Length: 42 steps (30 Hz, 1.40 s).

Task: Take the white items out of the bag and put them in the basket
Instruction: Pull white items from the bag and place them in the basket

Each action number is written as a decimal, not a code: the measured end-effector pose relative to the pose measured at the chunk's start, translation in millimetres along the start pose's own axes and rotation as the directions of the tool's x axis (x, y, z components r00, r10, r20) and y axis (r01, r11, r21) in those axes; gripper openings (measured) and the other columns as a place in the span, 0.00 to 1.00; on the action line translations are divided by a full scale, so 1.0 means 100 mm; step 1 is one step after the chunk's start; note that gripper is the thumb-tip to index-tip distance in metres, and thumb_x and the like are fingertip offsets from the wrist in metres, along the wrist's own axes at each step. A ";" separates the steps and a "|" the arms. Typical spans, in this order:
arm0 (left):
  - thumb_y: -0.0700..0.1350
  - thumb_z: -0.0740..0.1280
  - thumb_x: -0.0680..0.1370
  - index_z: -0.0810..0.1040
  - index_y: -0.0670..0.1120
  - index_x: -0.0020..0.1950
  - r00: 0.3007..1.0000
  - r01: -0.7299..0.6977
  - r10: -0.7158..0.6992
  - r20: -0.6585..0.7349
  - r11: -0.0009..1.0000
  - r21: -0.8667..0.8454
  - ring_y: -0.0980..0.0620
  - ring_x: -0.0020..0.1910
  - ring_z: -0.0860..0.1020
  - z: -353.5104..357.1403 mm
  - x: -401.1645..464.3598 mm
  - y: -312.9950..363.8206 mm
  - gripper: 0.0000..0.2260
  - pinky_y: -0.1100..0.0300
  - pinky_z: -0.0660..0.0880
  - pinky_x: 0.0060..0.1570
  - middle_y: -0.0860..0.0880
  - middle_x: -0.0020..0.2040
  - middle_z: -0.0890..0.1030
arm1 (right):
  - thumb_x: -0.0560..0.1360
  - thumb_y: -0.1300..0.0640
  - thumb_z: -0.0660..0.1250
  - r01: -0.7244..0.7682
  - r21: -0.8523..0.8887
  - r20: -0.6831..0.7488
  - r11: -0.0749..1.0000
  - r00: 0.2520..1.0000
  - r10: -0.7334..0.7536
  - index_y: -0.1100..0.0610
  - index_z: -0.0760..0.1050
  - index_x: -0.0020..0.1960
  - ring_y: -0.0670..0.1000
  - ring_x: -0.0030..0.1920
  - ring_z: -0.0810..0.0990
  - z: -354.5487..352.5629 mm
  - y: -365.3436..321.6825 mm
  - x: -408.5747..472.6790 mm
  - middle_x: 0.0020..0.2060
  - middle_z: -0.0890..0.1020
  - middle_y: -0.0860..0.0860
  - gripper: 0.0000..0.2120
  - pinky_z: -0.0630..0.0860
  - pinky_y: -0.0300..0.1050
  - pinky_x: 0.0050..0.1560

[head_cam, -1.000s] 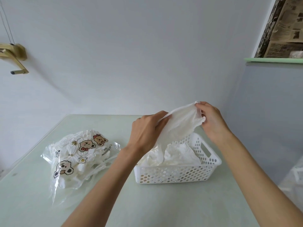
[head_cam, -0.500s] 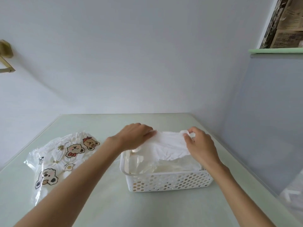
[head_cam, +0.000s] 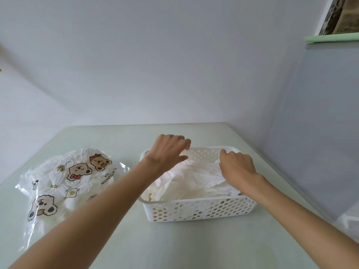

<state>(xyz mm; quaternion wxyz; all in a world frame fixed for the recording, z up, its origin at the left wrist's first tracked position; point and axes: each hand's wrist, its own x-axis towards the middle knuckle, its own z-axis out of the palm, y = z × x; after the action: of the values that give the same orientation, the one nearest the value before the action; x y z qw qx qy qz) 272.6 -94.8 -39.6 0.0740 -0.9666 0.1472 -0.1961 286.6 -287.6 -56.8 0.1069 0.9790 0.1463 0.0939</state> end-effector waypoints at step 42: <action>0.62 0.48 0.81 0.34 0.49 0.77 0.562 0.096 -0.021 0.827 0.995 -0.040 0.49 0.78 0.43 0.14 -0.34 0.24 0.33 0.48 0.46 0.74 0.51 0.78 0.36 | 0.71 0.44 0.72 0.033 0.422 0.523 0.906 0.807 -0.273 0.47 0.55 0.73 0.57 0.64 0.71 0.13 0.02 0.14 0.68 0.65 0.55 0.38 0.70 0.53 0.65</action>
<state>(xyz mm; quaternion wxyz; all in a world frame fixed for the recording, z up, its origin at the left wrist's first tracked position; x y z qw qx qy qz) 242.2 -105.5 -69.8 0.0888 -0.9528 0.0713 0.2814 302.8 -287.5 -67.1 -0.0451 0.9471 0.2035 -0.2440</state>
